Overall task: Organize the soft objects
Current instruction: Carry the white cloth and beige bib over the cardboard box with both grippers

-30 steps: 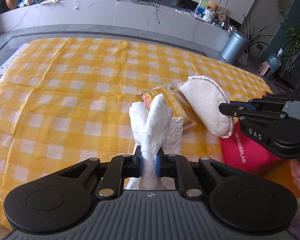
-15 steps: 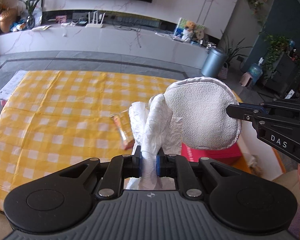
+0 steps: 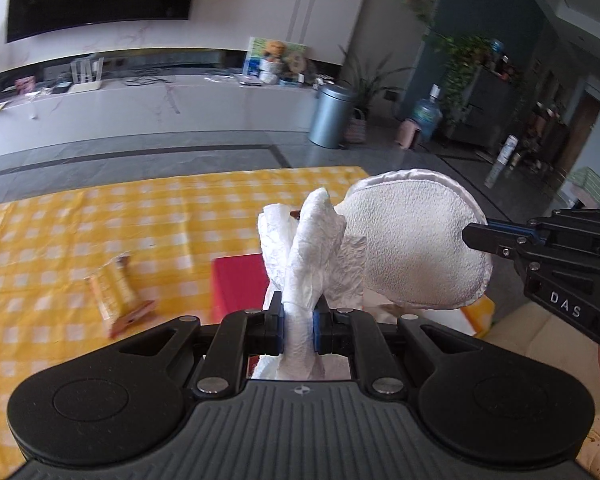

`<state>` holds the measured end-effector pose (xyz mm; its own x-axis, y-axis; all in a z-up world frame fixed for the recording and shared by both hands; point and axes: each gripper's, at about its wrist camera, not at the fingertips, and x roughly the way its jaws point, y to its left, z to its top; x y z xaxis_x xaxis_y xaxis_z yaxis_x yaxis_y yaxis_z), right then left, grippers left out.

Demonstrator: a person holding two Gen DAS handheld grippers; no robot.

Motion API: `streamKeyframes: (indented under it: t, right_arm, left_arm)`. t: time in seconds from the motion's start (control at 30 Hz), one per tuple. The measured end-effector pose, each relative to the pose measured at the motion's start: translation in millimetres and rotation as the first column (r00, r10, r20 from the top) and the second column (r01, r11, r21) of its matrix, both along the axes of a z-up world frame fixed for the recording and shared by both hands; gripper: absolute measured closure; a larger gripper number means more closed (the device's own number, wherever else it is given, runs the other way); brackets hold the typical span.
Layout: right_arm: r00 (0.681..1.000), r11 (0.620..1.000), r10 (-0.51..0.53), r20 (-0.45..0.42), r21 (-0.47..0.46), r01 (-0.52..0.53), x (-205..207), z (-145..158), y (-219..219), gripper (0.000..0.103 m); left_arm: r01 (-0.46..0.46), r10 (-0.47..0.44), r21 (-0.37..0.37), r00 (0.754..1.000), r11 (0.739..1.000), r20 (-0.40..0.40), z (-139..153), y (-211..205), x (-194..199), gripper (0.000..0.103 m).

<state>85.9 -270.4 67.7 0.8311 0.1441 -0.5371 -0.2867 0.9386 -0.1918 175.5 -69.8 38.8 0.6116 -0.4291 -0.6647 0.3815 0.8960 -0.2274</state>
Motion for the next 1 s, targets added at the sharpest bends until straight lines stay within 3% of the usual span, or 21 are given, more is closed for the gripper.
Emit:
streamKeyframes:
  t: [0.33,0.67,1.0]
  right_arm:
    - [0.99,0.992,-0.125,-0.066,-0.043,0.122,45.6,-49.8,-74.2,0.102]
    - [0.98,0.982,-0.181,-0.081,-0.077,0.175,124.5,-115.3,-105.0,0.102]
    - [0.946,0.994,-0.099,-0.308,0.008,0.106,154.7,-178.5,-112.8,0.102]
  left_arm:
    - [0.15,-0.147,0.061,0.988,0.987,-0.043,-36.5,-106.1,53.1,0.089]
    - [0.155,-0.143,0.098,0.982,0.983,-0.119,-100.7,-152.2,121.8,0.089]
    - [0.228,-0.181,0.17,0.95,0.959,-0.255,-157.6,-176.7,146.3,0.089]
